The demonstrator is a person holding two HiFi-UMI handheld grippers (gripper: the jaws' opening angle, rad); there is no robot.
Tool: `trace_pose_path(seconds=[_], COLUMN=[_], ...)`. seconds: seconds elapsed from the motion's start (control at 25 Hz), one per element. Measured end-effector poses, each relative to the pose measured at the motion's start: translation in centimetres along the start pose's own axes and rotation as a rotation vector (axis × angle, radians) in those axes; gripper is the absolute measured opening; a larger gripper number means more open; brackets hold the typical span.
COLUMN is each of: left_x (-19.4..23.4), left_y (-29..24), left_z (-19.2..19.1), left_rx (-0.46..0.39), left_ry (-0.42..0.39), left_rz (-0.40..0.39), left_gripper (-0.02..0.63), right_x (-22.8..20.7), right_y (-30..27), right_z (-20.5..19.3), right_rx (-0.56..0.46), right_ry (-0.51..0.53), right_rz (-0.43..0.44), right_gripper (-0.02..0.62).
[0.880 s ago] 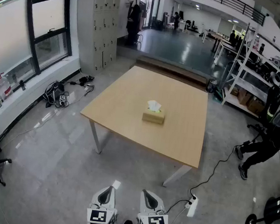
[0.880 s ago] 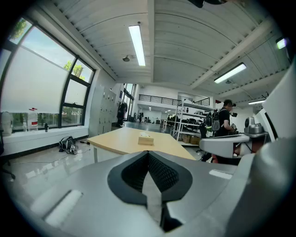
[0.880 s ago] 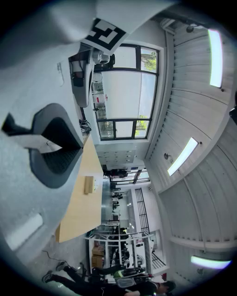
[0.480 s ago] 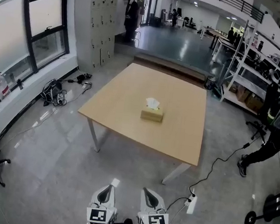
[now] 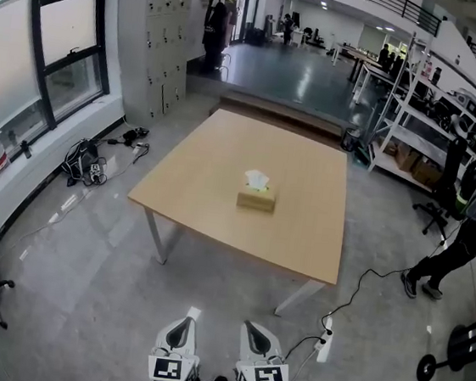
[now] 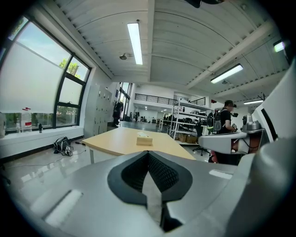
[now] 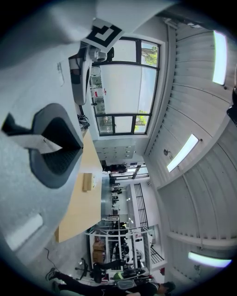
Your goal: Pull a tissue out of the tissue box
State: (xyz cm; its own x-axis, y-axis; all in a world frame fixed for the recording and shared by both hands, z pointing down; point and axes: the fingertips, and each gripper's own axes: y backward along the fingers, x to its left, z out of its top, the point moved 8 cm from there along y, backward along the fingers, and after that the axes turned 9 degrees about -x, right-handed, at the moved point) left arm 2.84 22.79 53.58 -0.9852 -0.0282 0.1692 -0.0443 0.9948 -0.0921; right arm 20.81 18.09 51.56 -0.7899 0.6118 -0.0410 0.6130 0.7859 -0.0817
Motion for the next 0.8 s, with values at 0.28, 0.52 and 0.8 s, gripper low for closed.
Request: trace_pose_path(seconds=[0.28, 0.52, 0.8], left_x=[3.0, 7.0, 10.5], left_y=[-2.1, -4.5, -6.2], left_z=[0.1, 2.2, 4.1], left_rx=[0.001, -0.005, -0.04], left_ry=[-0.019, -0.032, -0.028], left_rz=[-0.061, -0.091, -0.114], left_gripper=[0.018, 0.018, 0.018], right_x=[1.2, 3.6, 5.6], right_y=[-2.9, -7.0, -10.1], right_z=[0.1, 1.4, 2.7], right_rx=[0.016, 0.022, 0.002], right_ry=[-0.026, -0.019, 0.019], right_rz=[-0.053, -0.059, -0.072], right_gripper=[-0.008, -0.008, -0.008])
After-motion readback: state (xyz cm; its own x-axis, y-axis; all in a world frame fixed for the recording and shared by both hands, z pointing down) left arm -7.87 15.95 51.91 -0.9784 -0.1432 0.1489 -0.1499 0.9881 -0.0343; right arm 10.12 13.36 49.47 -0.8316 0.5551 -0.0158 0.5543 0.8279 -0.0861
